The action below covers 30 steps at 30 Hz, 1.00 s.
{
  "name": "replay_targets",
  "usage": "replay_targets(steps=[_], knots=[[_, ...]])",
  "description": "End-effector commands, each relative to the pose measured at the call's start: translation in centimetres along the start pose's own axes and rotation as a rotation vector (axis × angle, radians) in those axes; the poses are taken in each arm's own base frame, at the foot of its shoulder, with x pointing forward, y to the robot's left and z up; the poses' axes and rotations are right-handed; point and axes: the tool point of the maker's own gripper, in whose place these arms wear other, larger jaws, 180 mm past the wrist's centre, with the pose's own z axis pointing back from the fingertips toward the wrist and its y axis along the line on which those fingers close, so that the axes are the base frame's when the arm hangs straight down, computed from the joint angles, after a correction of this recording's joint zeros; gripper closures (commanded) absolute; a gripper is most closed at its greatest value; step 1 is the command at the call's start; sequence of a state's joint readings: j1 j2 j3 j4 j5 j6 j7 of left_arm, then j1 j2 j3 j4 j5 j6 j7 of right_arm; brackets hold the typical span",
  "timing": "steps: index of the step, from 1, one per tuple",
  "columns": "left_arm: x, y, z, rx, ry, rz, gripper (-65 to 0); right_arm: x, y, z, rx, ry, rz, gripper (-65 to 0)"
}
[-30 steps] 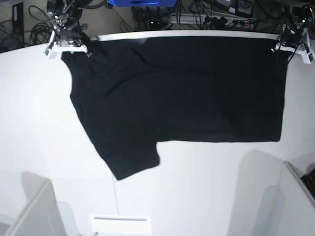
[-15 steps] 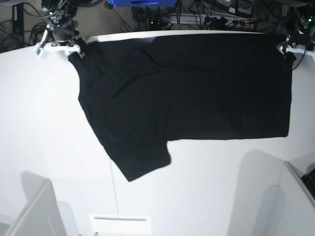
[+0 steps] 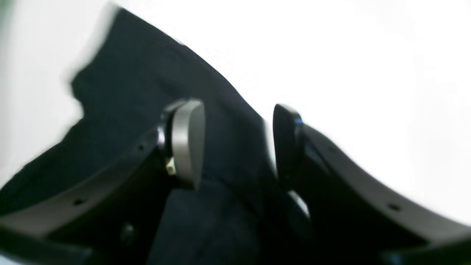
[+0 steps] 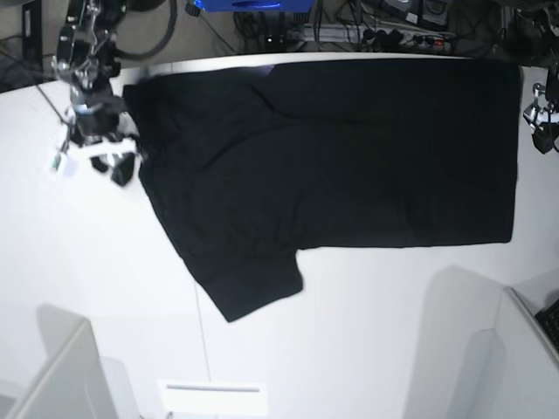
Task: Fold the T-shirt properly
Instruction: 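Release the shoulder corners with both grippers, then move the right gripper down to the sleeve beside it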
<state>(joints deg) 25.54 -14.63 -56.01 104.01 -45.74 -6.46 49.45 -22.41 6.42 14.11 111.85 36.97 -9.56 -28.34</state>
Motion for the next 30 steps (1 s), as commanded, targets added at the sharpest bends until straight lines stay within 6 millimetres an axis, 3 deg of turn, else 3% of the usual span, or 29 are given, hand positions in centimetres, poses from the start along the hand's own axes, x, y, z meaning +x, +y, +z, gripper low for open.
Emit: replay_targets(steps=[1,5,11,16,22,30], knots=[[1.0,0.0,0.4,-0.002,-0.029,-0.022,-22.5,1.4,0.1,-0.6,0.004,-0.03,0.021,-28.5],[0.8,0.1,0.4,0.0,-0.023,-0.02,0.0,2.4,1.6,-3.5,0.038,-0.007,0.023,-28.5],[0.7,0.6,0.5,0.012,-0.019,-0.02,0.0,3.6,5.7,-8.3,0.116,0.04,0.07,-28.7],[0.5,0.8,0.6,0.017,-0.014,-0.02,0.0,4.2,7.6,-11.9,0.128,0.094,0.083,-29.6],[0.0,1.2,0.8,0.026,0.001,-0.023,0.0,4.2,10.4,-16.1,0.13,0.175,0.149,-38.4],[-0.9,2.3,0.9,0.049,0.032,-0.019,0.0,2.9,11.2,-20.2,0.093,0.314,0.285,-42.9]])
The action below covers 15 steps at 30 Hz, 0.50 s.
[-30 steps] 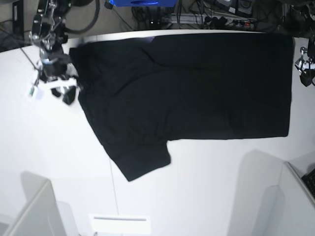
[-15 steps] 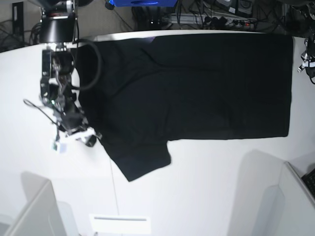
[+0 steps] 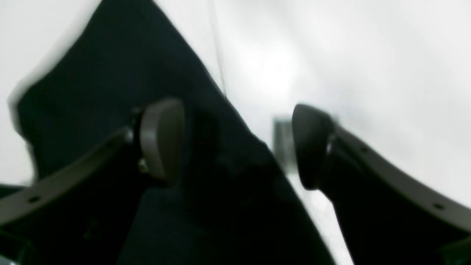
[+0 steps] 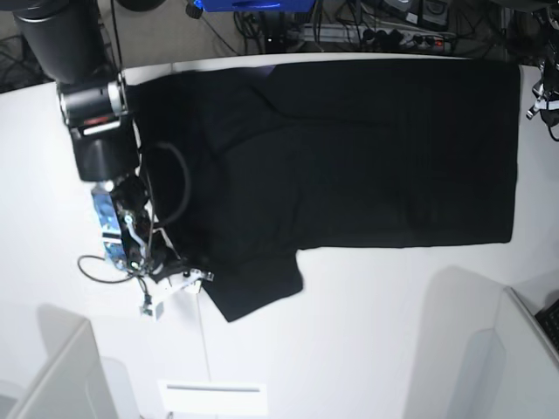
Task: Fold the T-shirt properly
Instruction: 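Move the right gripper down to the sleeve beside it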
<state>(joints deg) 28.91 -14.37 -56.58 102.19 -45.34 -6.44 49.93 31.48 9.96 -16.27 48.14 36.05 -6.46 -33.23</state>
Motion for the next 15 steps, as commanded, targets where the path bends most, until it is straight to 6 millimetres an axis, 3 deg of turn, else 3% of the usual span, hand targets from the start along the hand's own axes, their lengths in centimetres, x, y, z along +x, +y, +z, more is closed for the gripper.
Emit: replay_targets(steps=[1,7,15], knots=[[1.2,0.1,0.2,-0.002,-0.036,-0.015,0.0,3.0,1.1,0.5,0.037,-0.069,0.028,-42.6],[0.8,1.7,0.1,0.081,-0.018,-0.072,0.0,3.0,0.1,-0.5,0.023,-0.057,0.024,-42.6],[0.6,1.8,-0.1,0.093,-0.014,-0.087,0.0,2.1,1.6,-0.9,0.046,-0.041,0.026,-42.5]])
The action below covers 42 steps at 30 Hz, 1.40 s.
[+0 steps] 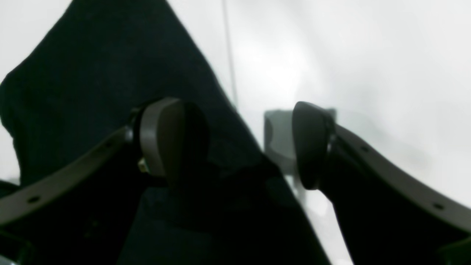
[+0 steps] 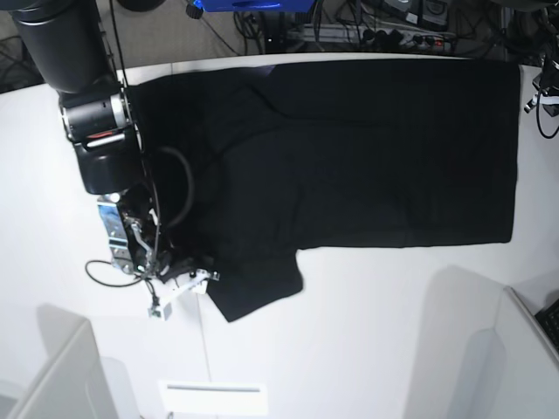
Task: Fold the T-shirt properly
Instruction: 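Move the right gripper down to the sleeve beside it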
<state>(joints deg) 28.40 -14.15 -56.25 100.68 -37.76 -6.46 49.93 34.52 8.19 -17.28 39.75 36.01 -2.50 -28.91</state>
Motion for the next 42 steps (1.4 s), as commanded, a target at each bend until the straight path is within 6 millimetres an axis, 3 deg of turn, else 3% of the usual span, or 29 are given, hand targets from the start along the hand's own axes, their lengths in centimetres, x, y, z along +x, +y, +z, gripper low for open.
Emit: replay_targets(steps=[1,5,13,20,22,23,29,32,42], knots=[[1.5,-0.1,0.3,-0.006,-0.048,-0.017,0.0,2.2,1.2,0.5,0.027,-0.043,0.004,-42.5],[1.9,-0.3,0.2,-0.007,-0.059,-0.015,0.0,1.8,1.5,0.3,0.034,-0.038,0.002,-41.3],[1.8,-0.4,0.1,-0.011,-0.056,-0.013,0.0,1.8,1.6,0.3,0.035,-0.04,0.002,-28.8],[2.7,-1.2,-0.3,-0.028,-0.082,0.003,0.0,0.4,0.5,-0.3,0.006,0.004,-0.016,-9.5],[2.9,-1.2,-0.4,-0.029,-0.084,0.006,0.0,0.4,0.7,-0.3,0.011,0.003,-0.017,-1.2],[3.2,-1.5,-0.5,-0.035,-0.094,0.011,-1.0,0.3,0.8,-0.4,0.012,0.004,-0.02,0.0],[4.5,-3.2,-1.0,-0.074,-0.123,0.013,-49.4,0.3,0.7,-0.4,0.009,0.006,-0.025,0.0],[5.8,-4.2,-1.8,-0.098,-0.133,-0.001,-63.5,0.3,0.8,-0.4,0.01,0.007,-0.027,0.0],[8.5,-6.3,-7.8,-0.147,-0.063,0.029,-63.0,0.3,1.1,-0.4,0.015,0.005,-0.024,0.0]])
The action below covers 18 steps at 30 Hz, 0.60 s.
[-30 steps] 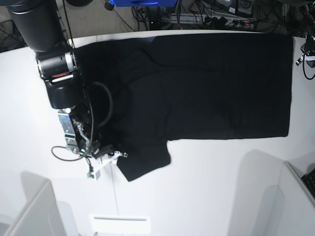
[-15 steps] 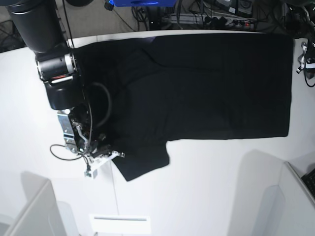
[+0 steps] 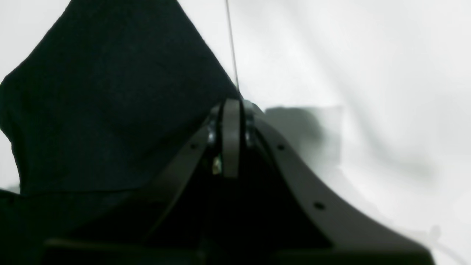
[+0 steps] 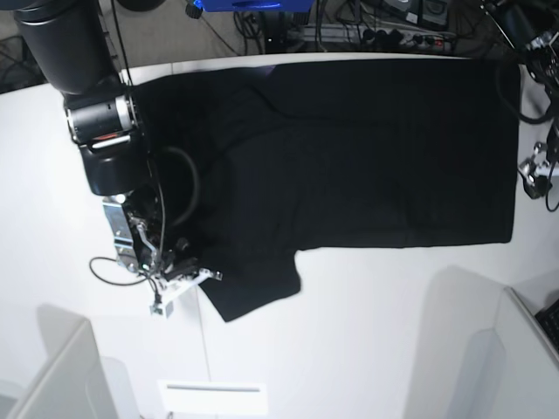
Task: Fold the T-shirt properly
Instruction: 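Move the right gripper down to the sleeve beside it, then move the left gripper down to the shirt edge beside it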
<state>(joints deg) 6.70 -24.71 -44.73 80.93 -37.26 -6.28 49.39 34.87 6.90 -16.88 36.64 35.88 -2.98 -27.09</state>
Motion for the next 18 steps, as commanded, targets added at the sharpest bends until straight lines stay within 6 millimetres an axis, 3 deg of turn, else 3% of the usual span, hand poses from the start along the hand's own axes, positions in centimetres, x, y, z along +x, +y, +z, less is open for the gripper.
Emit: replay_targets(steps=[1,8,18], knots=[[2.4,-0.3,-0.1,-0.004,-0.047,-0.029,-63.0,1.1,1.0,0.3,0.026,-0.004,0.001,0.0],[4.3,-1.9,-4.0,0.093,-0.007,-0.134,-63.0,1.1,1.0,0.3,0.026,-0.003,-0.002,0.0],[4.6,-4.7,-9.1,0.102,0.028,-0.227,-63.0,1.2,0.8,0.4,0.023,-0.002,-0.002,0.0]])
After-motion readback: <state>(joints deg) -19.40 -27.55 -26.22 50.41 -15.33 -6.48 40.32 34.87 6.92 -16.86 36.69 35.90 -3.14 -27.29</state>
